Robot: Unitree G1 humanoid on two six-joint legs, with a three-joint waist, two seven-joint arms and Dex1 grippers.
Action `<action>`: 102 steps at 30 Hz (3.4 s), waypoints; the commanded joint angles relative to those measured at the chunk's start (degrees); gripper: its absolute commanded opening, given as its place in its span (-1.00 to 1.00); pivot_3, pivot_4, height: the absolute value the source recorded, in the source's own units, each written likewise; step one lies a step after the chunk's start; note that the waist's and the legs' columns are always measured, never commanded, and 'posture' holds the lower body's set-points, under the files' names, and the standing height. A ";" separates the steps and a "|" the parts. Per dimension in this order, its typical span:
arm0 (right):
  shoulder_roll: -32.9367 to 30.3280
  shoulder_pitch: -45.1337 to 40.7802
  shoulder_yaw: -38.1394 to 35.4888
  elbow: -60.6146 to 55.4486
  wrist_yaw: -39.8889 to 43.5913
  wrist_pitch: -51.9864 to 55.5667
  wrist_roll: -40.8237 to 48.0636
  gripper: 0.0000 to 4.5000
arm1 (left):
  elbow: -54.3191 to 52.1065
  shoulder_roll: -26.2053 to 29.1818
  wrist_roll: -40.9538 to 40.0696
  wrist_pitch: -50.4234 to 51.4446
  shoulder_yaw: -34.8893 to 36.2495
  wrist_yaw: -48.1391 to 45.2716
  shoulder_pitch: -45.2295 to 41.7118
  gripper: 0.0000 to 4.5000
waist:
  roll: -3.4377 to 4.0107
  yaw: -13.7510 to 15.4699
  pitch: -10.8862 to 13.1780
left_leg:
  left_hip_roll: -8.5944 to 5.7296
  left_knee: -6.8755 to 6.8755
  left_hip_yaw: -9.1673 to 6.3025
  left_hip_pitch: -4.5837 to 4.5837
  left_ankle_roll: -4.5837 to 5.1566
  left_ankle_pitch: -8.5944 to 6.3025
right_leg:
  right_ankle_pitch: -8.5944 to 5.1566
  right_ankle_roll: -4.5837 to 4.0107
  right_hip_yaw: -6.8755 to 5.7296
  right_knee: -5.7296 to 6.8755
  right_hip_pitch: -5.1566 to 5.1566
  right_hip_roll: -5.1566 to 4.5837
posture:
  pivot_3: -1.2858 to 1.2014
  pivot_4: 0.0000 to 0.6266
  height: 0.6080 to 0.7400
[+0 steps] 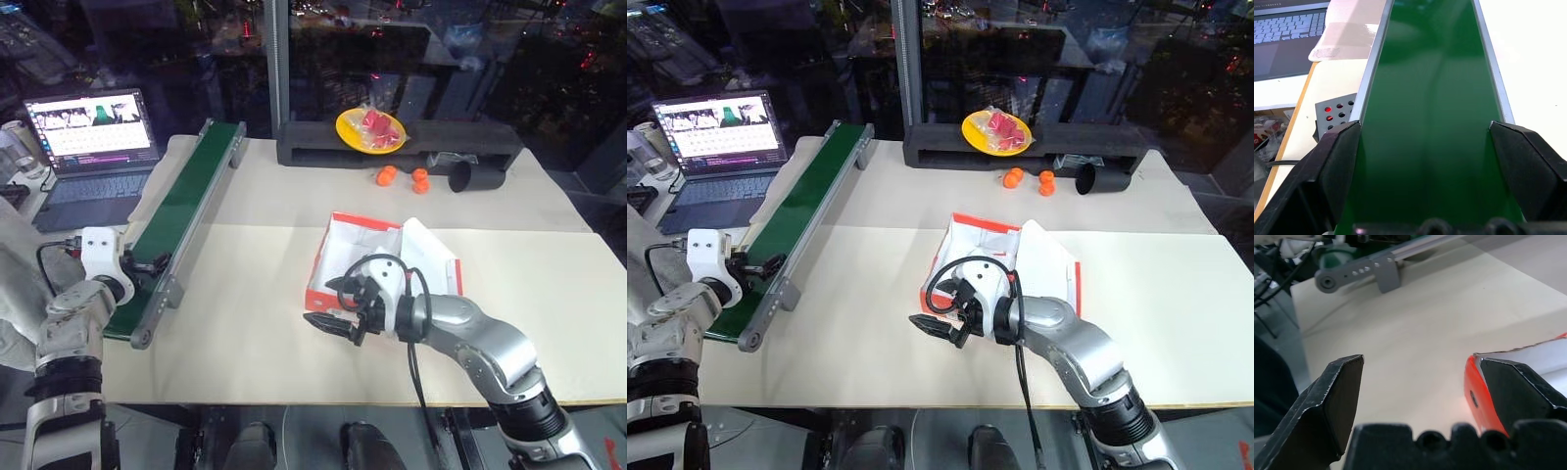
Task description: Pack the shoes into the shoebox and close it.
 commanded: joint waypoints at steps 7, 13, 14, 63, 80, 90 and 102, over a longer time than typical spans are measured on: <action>2.55 -1.03 1.55 4.30 -6.71 -3.41 -10.09 1.00 | -4.51 -0.79 -2.30 0.44 0.12 -2.19 -3.94 1.00 | -0.01 0.60 -0.01 | 0.00 0.03 0.01 -0.01 0.00 0.00 | 0.00 -0.01 -0.01 0.00 -0.01 0.01 | 0.03 -0.52 0.82; 6.49 -0.19 -1.33 4.08 -7.93 -3.16 -9.40 1.00 | -6.62 1.35 -0.83 -0.06 -0.87 -2.39 -6.40 1.00 | -0.02 0.42 0.00 | 0.00 0.02 -0.01 -0.03 0.00 0.00 | -0.01 -0.01 -0.01 0.01 -0.02 0.03 | 0.03 -0.52 0.82; 6.60 -0.20 -1.50 4.14 -7.74 -3.11 -9.56 1.00 | -6.31 1.60 -0.47 -0.18 -1.03 -2.31 -6.67 1.00 | -0.02 0.35 0.00 | 0.00 0.02 -0.01 -0.03 0.00 0.00 | 0.00 -0.01 0.00 0.02 -0.02 0.03 | 0.03 -0.52 0.82; 2.10 3.80 -3.82 3.77 -4.06 -3.72 -11.86 1.00 | -2.20 0.11 1.32 -5.71 -3.01 1.54 -9.02 1.00 | -0.03 0.48 -0.01 | -0.01 0.03 -0.02 -0.02 0.00 0.00 | -0.01 -0.01 -0.02 0.02 0.01 0.03 | 0.03 -0.52 0.82; 1.86 3.58 -3.83 3.69 -4.40 -3.25 -12.11 1.00 | -2.10 -1.11 4.45 0.53 -4.99 6.58 -13.06 1.00 | -0.03 0.52 -0.01 | -0.02 0.04 -0.04 -0.02 0.00 0.00 | -0.01 0.00 -0.02 0.02 0.01 0.04 | 0.03 -0.52 0.82; 1.72 2.95 -4.46 4.35 -4.39 -3.08 -12.77 1.00 | -4.36 -1.22 7.03 7.46 -6.03 11.72 -15.72 1.00 | -0.03 0.48 -0.01 | -0.03 0.04 -0.05 -0.02 0.00 0.01 | -0.01 0.01 -0.02 0.05 0.01 0.04 | 0.03 -0.52 0.82; 2.48 2.37 -6.54 3.60 -5.68 -2.61 -12.16 1.00 | -2.42 -1.47 7.36 13.67 -7.25 11.12 -16.35 1.00 | -0.03 0.42 -0.01 | -0.03 0.04 -0.06 -0.02 0.00 0.01 | -0.01 0.01 -0.02 0.06 0.01 0.04 | 0.03 -0.52 0.82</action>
